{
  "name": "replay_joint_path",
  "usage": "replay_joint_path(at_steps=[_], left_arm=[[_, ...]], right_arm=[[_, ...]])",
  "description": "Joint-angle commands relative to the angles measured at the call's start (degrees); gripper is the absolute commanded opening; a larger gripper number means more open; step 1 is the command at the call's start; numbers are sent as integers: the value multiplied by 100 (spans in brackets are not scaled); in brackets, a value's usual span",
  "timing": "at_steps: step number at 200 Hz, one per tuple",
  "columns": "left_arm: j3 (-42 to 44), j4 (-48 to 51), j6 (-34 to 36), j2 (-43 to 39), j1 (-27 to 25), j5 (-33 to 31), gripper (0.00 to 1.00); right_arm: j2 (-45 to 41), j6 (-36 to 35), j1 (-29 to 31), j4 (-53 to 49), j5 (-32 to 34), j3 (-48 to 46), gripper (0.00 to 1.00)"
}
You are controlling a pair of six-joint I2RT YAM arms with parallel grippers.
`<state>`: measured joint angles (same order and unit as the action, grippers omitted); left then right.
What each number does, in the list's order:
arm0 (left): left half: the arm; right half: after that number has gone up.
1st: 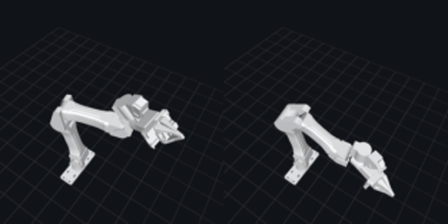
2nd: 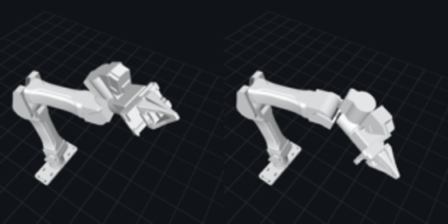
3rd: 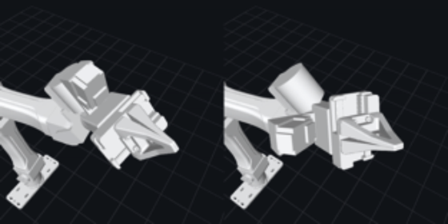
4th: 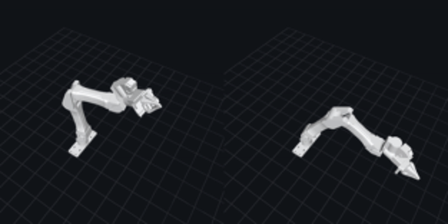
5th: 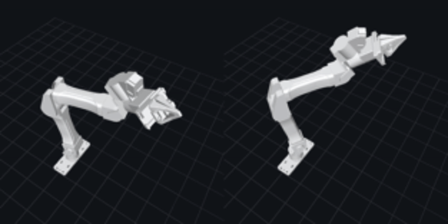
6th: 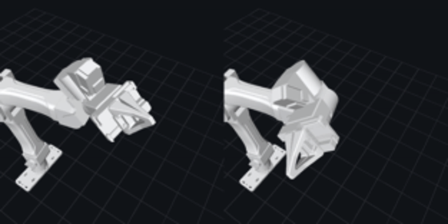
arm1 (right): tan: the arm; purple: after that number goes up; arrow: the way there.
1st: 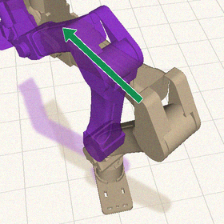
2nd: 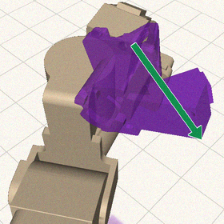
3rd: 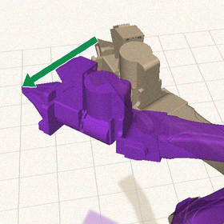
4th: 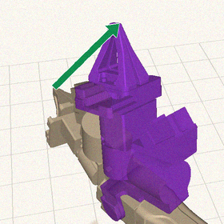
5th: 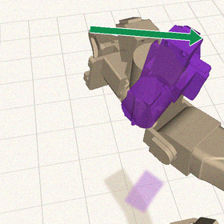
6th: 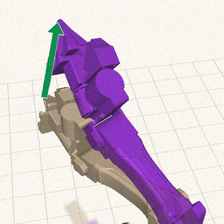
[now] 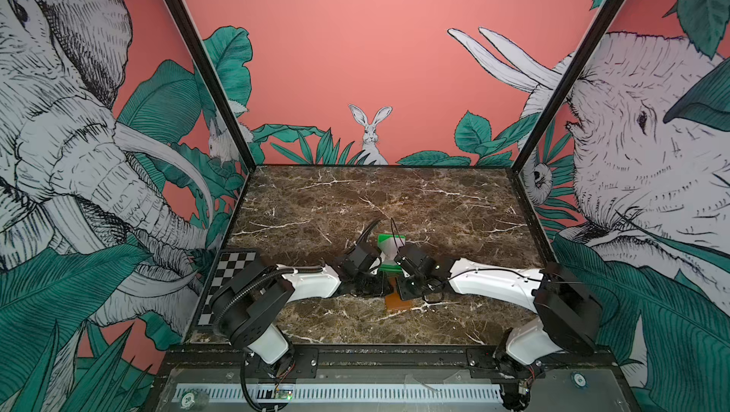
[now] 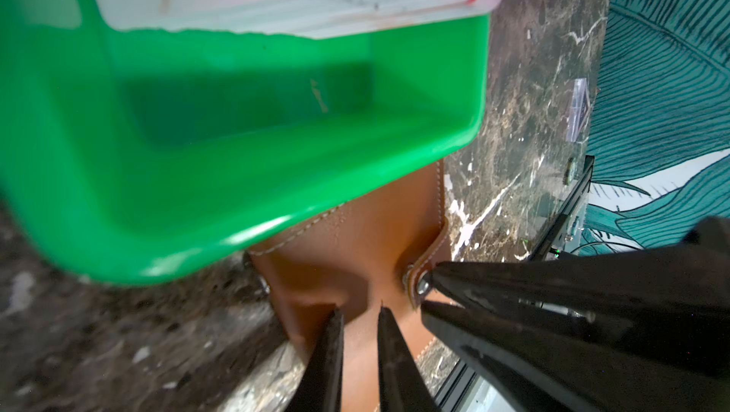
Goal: Put the credit cards into the card holder
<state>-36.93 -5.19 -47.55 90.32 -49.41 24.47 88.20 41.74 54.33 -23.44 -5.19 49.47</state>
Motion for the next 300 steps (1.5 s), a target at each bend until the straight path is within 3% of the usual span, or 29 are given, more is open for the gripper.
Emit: replay_joint_path(at_steps=[1,236,300], left_arm=[[145,337,18,197,-43,-188,19],[186,255,3,231,-51,-153,19],[145,246,4,273,-51,-129,19]], right_arm=[[-98,-86,-13,-156,145,115,16],[215,-153,-11,-442,365,221,11],[257,-126,-10,-150,115,208,11]])
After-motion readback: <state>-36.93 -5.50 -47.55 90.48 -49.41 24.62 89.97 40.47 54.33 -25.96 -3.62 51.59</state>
